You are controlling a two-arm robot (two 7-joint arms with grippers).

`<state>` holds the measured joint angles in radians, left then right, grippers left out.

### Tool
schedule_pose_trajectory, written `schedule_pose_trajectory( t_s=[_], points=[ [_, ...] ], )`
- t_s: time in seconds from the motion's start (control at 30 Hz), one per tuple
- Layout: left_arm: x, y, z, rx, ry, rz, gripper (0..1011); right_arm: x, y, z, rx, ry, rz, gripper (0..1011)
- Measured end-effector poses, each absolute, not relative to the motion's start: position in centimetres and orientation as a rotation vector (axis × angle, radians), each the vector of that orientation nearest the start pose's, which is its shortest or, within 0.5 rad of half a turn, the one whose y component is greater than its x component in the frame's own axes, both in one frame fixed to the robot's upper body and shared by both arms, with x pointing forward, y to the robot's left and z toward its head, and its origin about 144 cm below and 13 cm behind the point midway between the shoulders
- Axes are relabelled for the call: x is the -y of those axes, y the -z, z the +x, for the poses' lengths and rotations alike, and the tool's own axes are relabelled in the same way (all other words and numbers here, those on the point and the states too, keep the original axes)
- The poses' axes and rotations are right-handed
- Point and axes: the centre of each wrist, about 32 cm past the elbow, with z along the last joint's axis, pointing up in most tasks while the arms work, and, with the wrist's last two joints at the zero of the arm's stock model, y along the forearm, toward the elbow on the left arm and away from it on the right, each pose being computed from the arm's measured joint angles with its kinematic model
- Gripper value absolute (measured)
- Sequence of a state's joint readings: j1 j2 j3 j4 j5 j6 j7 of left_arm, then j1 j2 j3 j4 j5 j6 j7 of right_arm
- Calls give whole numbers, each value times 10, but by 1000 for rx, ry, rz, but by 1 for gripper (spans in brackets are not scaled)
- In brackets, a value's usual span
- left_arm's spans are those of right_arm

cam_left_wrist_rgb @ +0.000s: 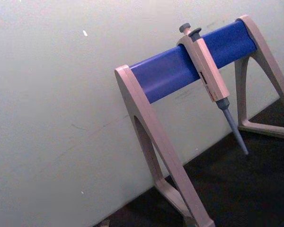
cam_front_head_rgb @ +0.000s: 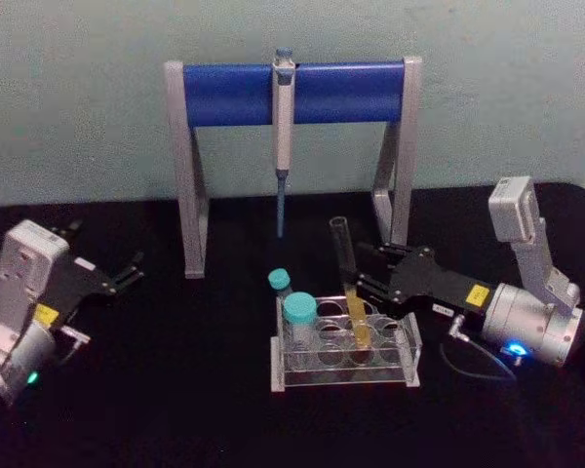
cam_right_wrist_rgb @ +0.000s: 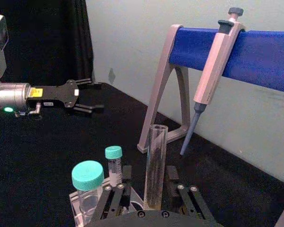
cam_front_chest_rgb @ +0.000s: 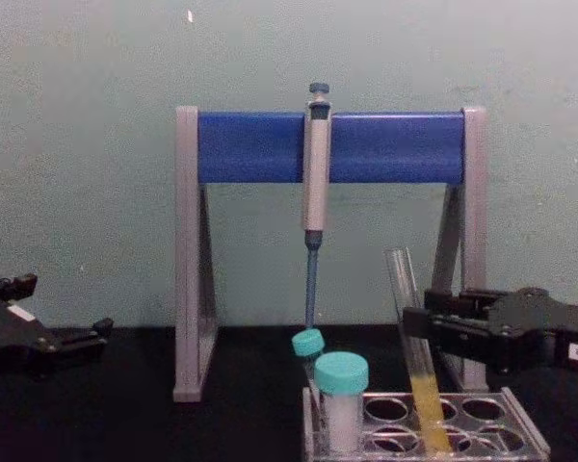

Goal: Pick up the test tube from the test tube rack, shake it, then place it back into the test tube rack.

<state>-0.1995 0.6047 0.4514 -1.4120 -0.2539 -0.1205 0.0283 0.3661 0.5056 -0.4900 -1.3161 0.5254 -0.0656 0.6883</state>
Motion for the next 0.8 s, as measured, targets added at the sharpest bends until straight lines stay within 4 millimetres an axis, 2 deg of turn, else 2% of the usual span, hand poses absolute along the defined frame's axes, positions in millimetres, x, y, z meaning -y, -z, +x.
schedule_pose_trajectory(
  t_s=[0.1,0.2,0.3,0.33,0.37,0.57,0.67,0.8],
  points=[
    [-310,-1140,489,285,-1248,305,1001,281,-1165,536,11,593,-92,502],
    [-310,-1140,489,285,-1248,304,1001,281,-1165,536,11,593,-91,645],
    [-310,-1140,489,285,-1248,305,1001,281,-1165,536,11,593,-91,686],
    [-310,-1140,489,285,-1248,305,1001,281,-1165,536,11,593,-90,763],
    [-310,-1140,489,285,-1248,304,1001,281,-1165,536,11,593,-90,763],
    [-310,-1140,489,285,-1248,304,1001,281,-1165,536,11,593,-90,953],
    [-310,-1140,489,285,-1248,305,1001,281,-1165,536,11,593,-89,1000],
    [-310,-1140,489,285,-1248,304,1001,281,-1165,536,11,593,-89,1000]
  ],
)
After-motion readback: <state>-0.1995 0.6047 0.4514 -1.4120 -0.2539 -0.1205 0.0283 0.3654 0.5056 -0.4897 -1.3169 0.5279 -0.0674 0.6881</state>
